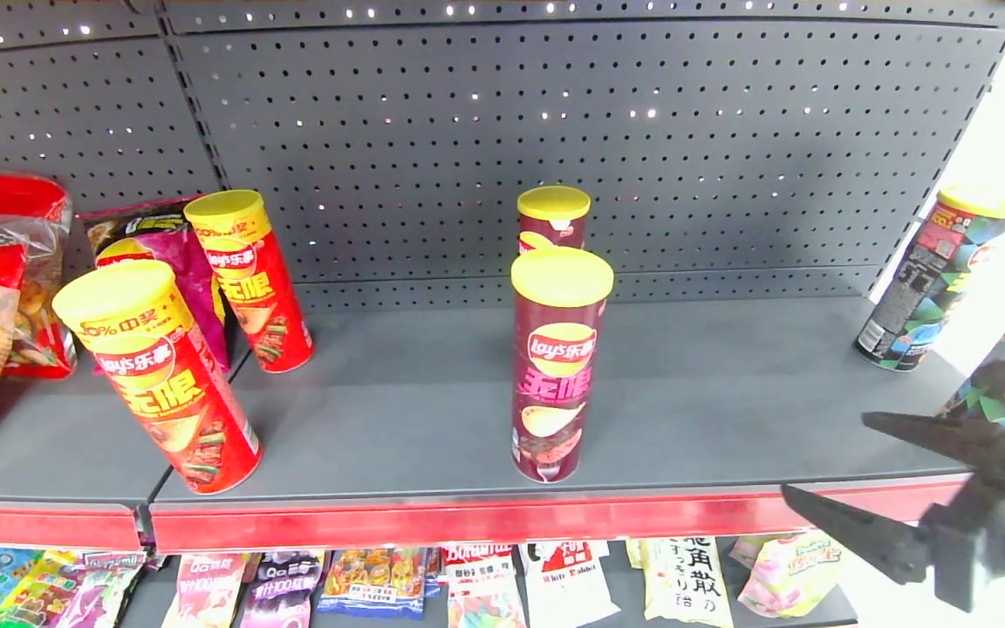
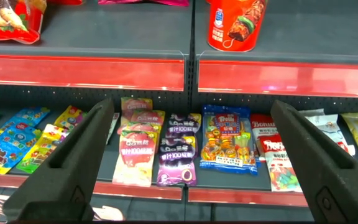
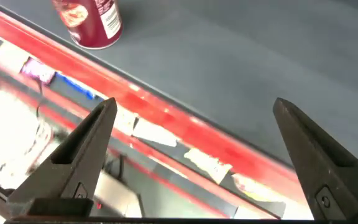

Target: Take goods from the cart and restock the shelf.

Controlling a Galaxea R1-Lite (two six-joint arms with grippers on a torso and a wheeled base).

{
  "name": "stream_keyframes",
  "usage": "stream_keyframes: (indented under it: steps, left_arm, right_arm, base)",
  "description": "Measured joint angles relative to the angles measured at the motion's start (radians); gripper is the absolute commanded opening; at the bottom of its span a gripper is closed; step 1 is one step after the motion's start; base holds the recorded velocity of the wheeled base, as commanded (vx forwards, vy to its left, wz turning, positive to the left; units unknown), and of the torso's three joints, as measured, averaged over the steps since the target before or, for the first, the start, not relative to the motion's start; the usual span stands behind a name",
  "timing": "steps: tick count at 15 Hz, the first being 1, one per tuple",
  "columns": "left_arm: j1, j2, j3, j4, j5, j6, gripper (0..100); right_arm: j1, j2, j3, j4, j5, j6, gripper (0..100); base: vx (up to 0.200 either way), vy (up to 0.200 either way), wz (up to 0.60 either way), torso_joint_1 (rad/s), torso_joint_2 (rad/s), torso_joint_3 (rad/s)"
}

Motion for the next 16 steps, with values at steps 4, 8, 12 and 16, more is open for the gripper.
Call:
stream_keyframes:
  steps: [4,8,12,16]
  left_arm:
    - [0.000,0.000,0.000,0.000,0.000,0.001,100]
    - [0.000,0.000,0.000,0.000,0.000,0.001,100]
    - [0.000,0.000,0.000,0.000,0.000,0.001,100]
    - [0.000,0.000,0.000,0.000,0.000,0.001,100]
  right_arm:
    - [-0.192,-0.298,0.126,0.070,-0.004,-0.005,100]
    - [-0.321,-0.577,0.154,0.333,-0.022,-0.006,100]
    - [-0.402,-0.808,0.156,0.525,-0.245,-0.006,100]
    - [-0.650,-0.831,0.152,0.539,-0.299,-0.005,100]
  base:
    - [0.000,0.000,0.00,0.000,0.00,0.000]
    - [0.000,0.000,0.00,0.000,0.00,0.000]
    - [0.000,0.000,0.00,0.000,0.00,0.000]
    - [0.000,0.000,0.00,0.000,0.00,0.000]
